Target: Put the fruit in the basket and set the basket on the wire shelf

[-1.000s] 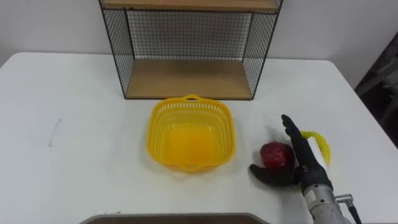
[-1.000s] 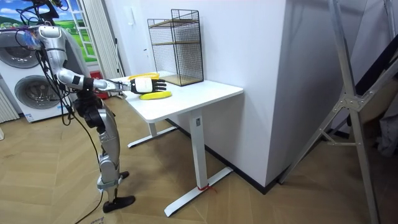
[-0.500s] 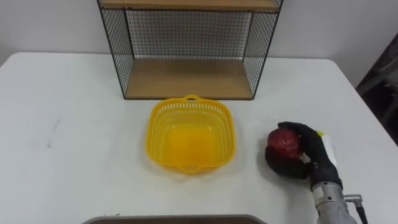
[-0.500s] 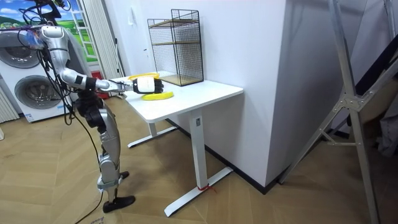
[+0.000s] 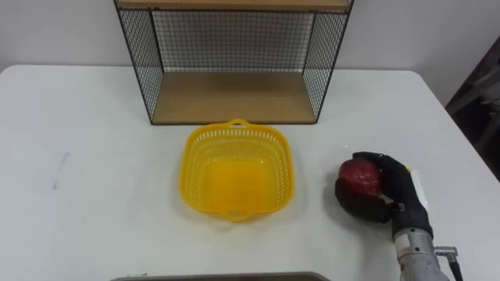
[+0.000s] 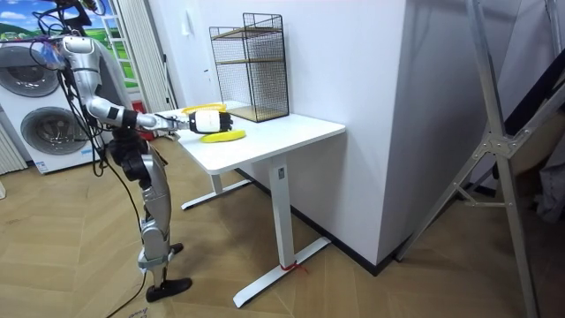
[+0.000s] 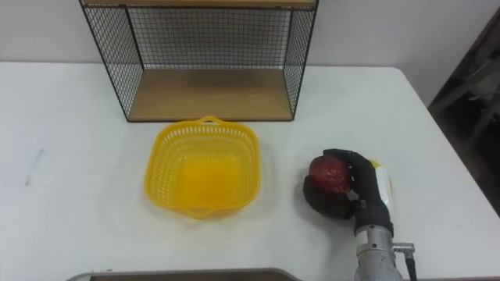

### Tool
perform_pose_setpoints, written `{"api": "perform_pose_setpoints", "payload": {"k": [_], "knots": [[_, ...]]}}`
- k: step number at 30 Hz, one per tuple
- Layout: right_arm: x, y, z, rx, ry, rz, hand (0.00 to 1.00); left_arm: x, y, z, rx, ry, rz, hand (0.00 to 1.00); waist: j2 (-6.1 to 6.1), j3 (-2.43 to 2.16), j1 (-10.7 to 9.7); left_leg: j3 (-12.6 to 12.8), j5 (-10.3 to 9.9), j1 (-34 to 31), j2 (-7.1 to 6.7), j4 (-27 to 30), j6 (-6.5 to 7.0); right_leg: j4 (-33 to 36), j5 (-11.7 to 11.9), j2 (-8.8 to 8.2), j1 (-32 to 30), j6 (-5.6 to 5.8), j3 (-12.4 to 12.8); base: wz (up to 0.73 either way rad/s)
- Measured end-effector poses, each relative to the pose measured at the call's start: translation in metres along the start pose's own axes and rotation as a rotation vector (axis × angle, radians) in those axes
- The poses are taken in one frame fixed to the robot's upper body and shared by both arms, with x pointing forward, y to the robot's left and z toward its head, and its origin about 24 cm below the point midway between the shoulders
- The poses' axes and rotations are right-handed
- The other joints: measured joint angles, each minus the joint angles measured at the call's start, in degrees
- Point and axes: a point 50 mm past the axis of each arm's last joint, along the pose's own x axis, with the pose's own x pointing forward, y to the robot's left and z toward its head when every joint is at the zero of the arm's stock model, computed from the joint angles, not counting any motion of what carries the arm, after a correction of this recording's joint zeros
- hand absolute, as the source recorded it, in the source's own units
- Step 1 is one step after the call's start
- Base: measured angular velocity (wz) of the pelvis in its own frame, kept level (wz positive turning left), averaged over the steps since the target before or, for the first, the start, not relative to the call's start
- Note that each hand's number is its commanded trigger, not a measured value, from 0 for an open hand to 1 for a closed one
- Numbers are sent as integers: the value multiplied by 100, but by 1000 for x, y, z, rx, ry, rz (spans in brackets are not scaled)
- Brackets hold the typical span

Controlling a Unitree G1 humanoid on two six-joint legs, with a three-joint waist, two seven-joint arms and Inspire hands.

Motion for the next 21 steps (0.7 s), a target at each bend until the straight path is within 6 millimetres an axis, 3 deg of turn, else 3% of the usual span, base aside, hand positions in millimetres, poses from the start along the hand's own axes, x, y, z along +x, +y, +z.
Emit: {"api": "perform_pose_setpoints", "payload": {"k": [6, 10, 15, 21], "knots": [[2, 6, 10, 108, 3, 18, 100, 1, -1, 3, -21, -7, 4, 0, -1, 9, 17, 35, 2, -47, 3, -26, -2, 9, 0, 1, -75, 0, 27, -2], [2, 14, 22, 154, -24, 76, 100, 0, -4, 2, -14, -2, -7, 0, 40, 45, 29, 50, 2, -93, 2, -21, -1, 8, 0, 2, -126, 0, 42, -2], [2, 17, 55, 181, -161, 129, 100, -2, -12, -11, 0, 50, -42, 0, 105, 80, 112, 79, 3, -126, 2, -17, 0, 13, 0, 3, -187, 1, 54, -2], [-2, 19, 90, 222, -309, 156, 100, -2, -15, -10, 15, 47, -63, 0, 99, 76, 198, 75, 3, -164, 2, -16, 0, 12, 0, 1, -216, 1, 44, 0]]}}
